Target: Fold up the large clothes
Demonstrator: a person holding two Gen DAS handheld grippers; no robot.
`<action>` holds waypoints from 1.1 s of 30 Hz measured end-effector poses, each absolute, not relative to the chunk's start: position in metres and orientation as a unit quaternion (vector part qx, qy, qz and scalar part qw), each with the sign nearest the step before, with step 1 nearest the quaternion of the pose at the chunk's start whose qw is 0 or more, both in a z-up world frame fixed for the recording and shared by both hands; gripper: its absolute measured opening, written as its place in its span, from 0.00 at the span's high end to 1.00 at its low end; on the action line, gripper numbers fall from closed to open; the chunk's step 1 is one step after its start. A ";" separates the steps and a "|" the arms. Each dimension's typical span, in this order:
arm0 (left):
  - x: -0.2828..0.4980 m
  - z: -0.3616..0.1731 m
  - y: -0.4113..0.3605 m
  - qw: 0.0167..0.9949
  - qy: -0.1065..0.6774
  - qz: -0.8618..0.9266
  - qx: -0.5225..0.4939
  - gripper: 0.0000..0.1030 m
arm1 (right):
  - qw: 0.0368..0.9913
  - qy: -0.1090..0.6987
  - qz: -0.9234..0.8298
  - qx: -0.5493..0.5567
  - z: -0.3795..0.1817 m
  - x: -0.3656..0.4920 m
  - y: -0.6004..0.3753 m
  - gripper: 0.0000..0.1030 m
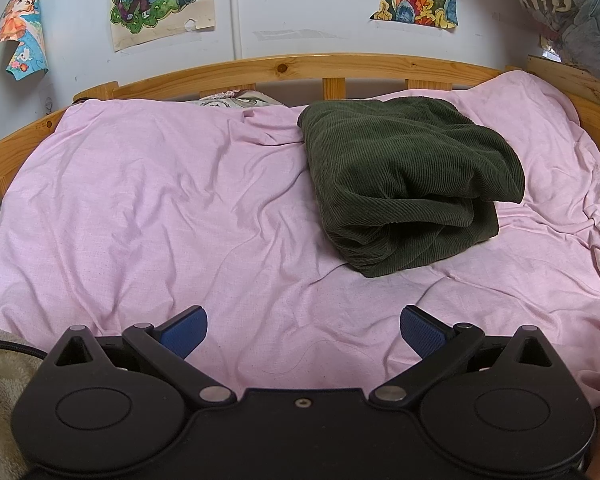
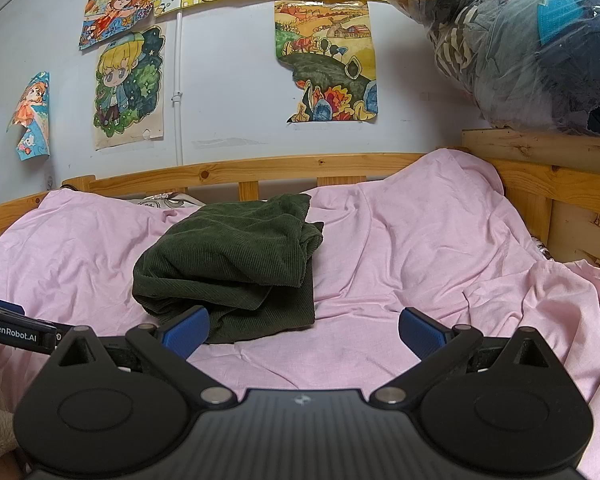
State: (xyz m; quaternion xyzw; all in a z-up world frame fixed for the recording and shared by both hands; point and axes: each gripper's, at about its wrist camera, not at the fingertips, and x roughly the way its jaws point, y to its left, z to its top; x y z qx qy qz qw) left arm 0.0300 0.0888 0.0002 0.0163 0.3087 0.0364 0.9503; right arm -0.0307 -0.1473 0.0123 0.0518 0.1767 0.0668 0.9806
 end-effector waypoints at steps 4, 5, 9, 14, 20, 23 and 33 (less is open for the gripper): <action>0.030 0.000 0.089 0.950 0.309 0.036 0.017 0.01 | 0.981 0.177 0.067 0.052 0.013 -0.031 -0.148 0.00; 0.030 0.000 0.089 0.950 0.309 0.036 0.017 0.01 | 0.981 0.177 0.067 0.052 0.012 -0.031 -0.147 0.00; 0.030 0.000 0.088 0.950 0.309 0.036 0.016 0.01 | 0.981 0.177 0.067 0.052 0.013 -0.031 -0.147 0.00; 0.030 0.000 0.088 0.950 0.309 0.037 0.017 0.01 | 0.981 0.177 0.067 0.052 0.012 -0.031 -0.147 0.00; 0.031 -0.001 0.090 0.950 0.311 0.037 0.019 0.01 | 0.980 0.177 0.067 0.052 0.012 -0.030 -0.148 0.00; 0.031 0.000 0.091 0.950 0.311 0.035 0.019 0.01 | 0.980 0.177 0.067 0.052 0.013 -0.030 -0.148 0.00; 0.032 0.001 0.092 0.949 0.312 0.031 0.022 0.01 | 0.980 0.178 0.066 0.051 0.011 -0.030 -0.148 0.00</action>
